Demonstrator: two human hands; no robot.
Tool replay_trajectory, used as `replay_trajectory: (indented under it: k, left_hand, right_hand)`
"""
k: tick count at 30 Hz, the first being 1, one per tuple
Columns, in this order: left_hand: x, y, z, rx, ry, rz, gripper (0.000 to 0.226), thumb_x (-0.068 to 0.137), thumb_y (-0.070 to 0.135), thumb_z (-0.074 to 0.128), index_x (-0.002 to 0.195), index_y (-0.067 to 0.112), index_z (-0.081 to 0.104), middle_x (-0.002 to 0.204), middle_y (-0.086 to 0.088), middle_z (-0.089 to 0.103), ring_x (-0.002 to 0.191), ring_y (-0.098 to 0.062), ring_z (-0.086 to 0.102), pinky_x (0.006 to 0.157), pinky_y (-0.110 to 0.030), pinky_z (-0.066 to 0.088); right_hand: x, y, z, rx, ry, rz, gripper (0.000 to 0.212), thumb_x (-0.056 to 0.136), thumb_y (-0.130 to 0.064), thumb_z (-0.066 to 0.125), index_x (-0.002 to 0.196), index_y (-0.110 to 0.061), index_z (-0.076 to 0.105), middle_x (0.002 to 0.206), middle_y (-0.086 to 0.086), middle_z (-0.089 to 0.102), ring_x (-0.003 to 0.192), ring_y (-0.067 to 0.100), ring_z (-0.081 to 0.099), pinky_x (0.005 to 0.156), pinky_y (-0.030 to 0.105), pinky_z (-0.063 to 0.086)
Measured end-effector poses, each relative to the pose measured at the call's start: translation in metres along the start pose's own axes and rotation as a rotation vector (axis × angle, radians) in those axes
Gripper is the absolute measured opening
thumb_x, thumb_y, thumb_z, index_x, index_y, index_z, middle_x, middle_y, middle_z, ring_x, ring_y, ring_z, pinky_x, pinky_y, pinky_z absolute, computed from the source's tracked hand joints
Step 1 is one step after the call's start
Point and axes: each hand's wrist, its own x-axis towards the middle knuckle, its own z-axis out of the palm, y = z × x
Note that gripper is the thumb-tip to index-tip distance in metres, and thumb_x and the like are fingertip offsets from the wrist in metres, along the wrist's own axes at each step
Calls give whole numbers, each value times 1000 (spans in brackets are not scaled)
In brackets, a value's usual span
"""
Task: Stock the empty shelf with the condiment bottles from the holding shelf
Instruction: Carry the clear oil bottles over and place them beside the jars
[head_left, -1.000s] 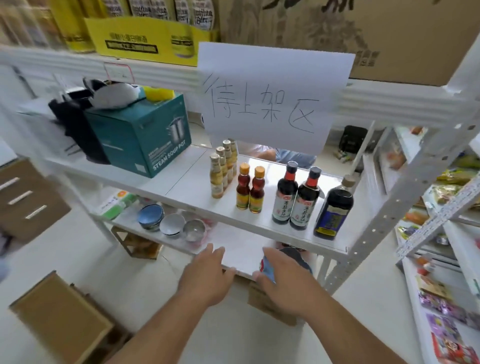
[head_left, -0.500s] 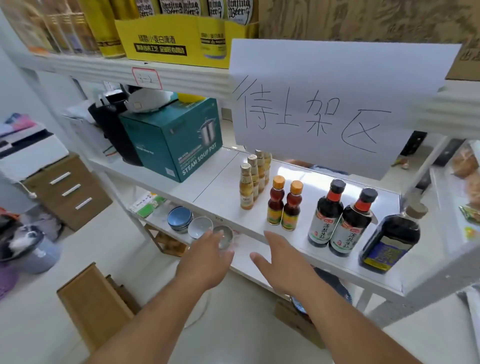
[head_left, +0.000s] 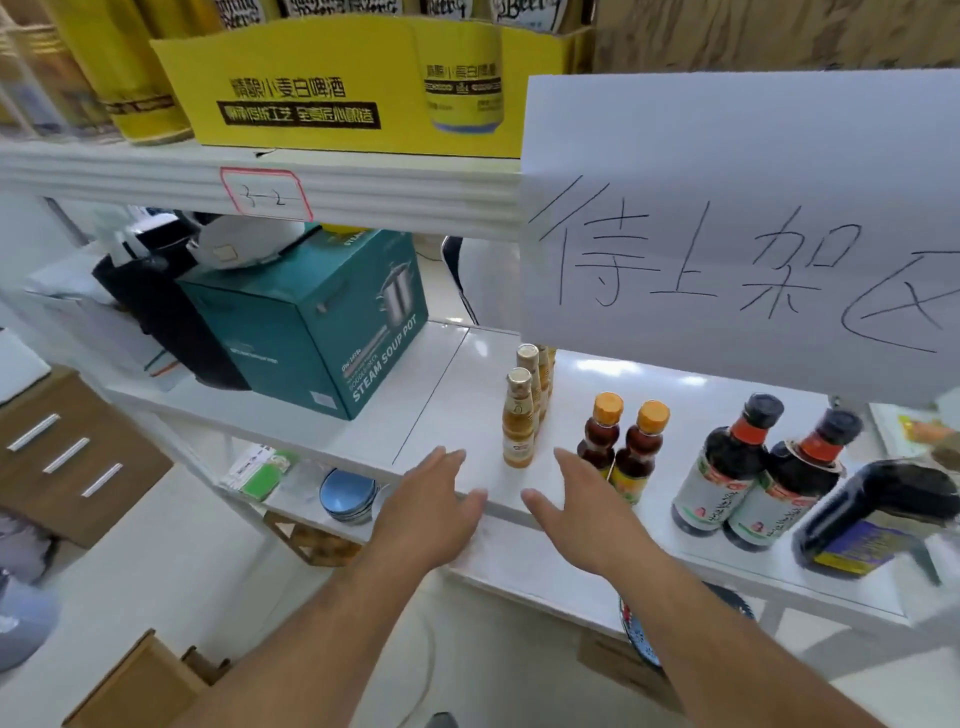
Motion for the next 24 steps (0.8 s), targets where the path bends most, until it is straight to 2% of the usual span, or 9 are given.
replay_trajectory:
  k: [8,12,16,19,24]
  left_hand:
    - [74,-62,-17,29,-104,175,66,98,54,51,158,33,33,168,8,25,154,-15,23,124,-39,26]
    - [93,-75,-18,10,-153,221,65,98,55,51,156,33,35,167,9,27,153,-13,24,124,-38,26]
    - [104,-82,-20,15,-177,239,63,99,52,53,157,33,35,167,11,26,154,-11,22,125,-34,22]
    - [110,-86,-21,7,-189,229,61,100,49,54,156,34,36,166,13,27,153,-9,23,124,-32,21]
    - [122,-95,-19,13,-194,251,59,100,49,54,155,35,37,165,15,28,152,-6,24,124,-30,23]
  right_hand:
    - [44,-37,55,138,190,234,81,95,-60,57,160,-24,22,164,-2,33,148,21,36,114,40,38]
    - [66,-42,62,246,305,299,73,94,-53,65,153,-25,32,152,-3,47,136,20,47,100,34,43]
    - [97,-42,67,378,377,386,82,89,-54,71,154,-23,33,152,0,47,135,23,49,106,41,46]
    - [116,-41,71,460,405,389,70,86,-49,76,144,-24,45,138,-2,55,124,20,55,98,36,47]
    - [138,-34,85,474,500,385,48,81,-48,78,121,-29,58,115,-8,62,106,17,60,91,38,53]
